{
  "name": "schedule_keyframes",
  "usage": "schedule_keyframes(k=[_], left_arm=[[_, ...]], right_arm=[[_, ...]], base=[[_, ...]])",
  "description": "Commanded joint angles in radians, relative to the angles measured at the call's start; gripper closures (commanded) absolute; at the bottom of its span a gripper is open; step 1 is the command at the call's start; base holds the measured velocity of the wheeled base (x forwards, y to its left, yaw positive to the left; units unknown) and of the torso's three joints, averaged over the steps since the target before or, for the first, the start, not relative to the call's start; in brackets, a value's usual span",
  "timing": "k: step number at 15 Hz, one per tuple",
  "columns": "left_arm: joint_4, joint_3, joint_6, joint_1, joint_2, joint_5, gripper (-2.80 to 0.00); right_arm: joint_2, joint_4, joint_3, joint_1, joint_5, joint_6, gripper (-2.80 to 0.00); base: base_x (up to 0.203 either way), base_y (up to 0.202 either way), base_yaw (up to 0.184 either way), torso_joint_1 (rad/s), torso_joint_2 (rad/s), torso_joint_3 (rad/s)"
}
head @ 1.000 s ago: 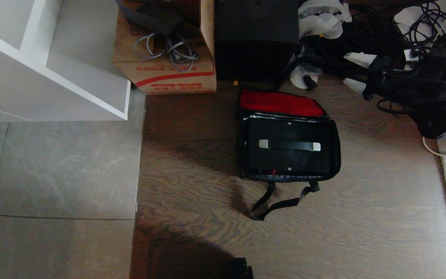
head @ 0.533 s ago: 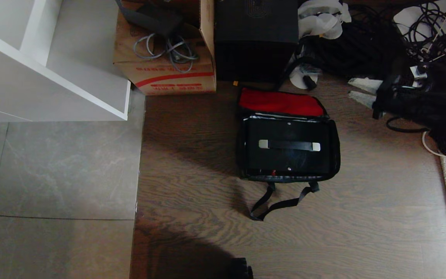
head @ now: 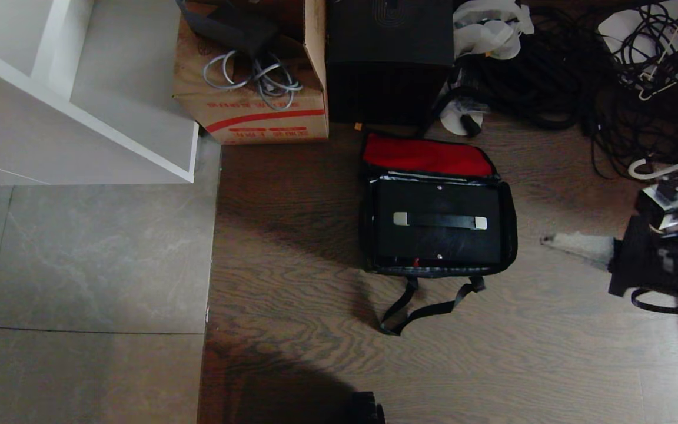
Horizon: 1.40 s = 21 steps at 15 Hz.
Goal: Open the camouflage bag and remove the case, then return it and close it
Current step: Grip the handle
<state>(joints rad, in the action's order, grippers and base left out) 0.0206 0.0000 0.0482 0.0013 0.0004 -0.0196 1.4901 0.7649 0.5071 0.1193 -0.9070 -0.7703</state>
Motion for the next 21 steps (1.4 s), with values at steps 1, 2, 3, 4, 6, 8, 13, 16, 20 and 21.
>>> schedule_keyframes(k=[1, 2, 3, 4, 6, 8, 13, 16, 20, 21], left_arm=[[0.001, 0.011, 0.001, 0.0, 0.0, 0.0, 0.0], [0.001, 0.011, 0.001, 0.0, 0.0, 0.0, 0.0], [0.001, 0.011, 0.001, 0.0, 0.0, 0.0, 0.0], [0.001, 0.011, 0.001, 0.0, 0.0, 0.0, 0.0], [0.001, 0.011, 0.001, 0.0, 0.0, 0.0, 0.0], [0.001, 0.011, 0.001, 0.0, 0.0, 0.0, 0.0], [0.001, 0.011, 0.001, 0.0, 0.0, 0.0, 0.0], [0.001, 0.011, 0.001, 0.0, 0.0, 0.0, 0.0], [0.001, 0.011, 0.001, 0.0, 0.0, 0.0, 0.0], [0.001, 0.011, 0.001, 0.0, 0.0, 0.0, 0.0]], right_arm=[[-0.271, -0.143, -0.103, -0.016, -0.012, 0.149, 0.0], [-0.374, -0.25, -0.135, -0.019, -0.012, 0.244, 0.0], [-0.453, -0.353, -0.157, -0.02, -0.004, 0.338, 0.0], [-0.541, -0.457, -0.179, -0.027, 0.025, 0.423, 0.0], [-0.732, -0.615, -0.225, -0.064, 0.154, 0.533, 0.0], [-0.901, -0.714, -0.29, -0.104, 0.302, 0.622, 0.0], [-1.184, -0.835, -0.423, -0.17, 0.802, 0.746, 0.0], [-1.214, -0.728, -0.499, -0.181, 0.881, 0.758, 0.0], [-1.46, -0.744, -0.506, -0.135, 0.886, 0.777, 0.0], [-1.494, -0.752, -0.506, -0.131, 0.887, 0.776, 0.0]], base=[[0.0, 0.0, 0.0, 0.0, 0.0, 0.0], [0.0, 0.0, 0.0, 0.0, 0.0, 0.0], [0.0, 0.0, 0.0, 0.0, 0.0, 0.0], [0.0, 0.0, 0.0, 0.0, 0.0, 0.0], [0.0, 0.0, 0.0, 0.0, 0.0, 0.0], [0.0, 0.0, 0.0, 0.0, 0.0, 0.0], [0.0, 0.0, 0.0, 0.0, 0.0, 0.0], [0.0, 0.0, 0.0, 0.0, 0.0, 0.0], [0.0, 0.0, 0.0, 0.0, 0.0, 0.0], [0.0, 0.0, 0.0, 0.0, 0.0, 0.0]])
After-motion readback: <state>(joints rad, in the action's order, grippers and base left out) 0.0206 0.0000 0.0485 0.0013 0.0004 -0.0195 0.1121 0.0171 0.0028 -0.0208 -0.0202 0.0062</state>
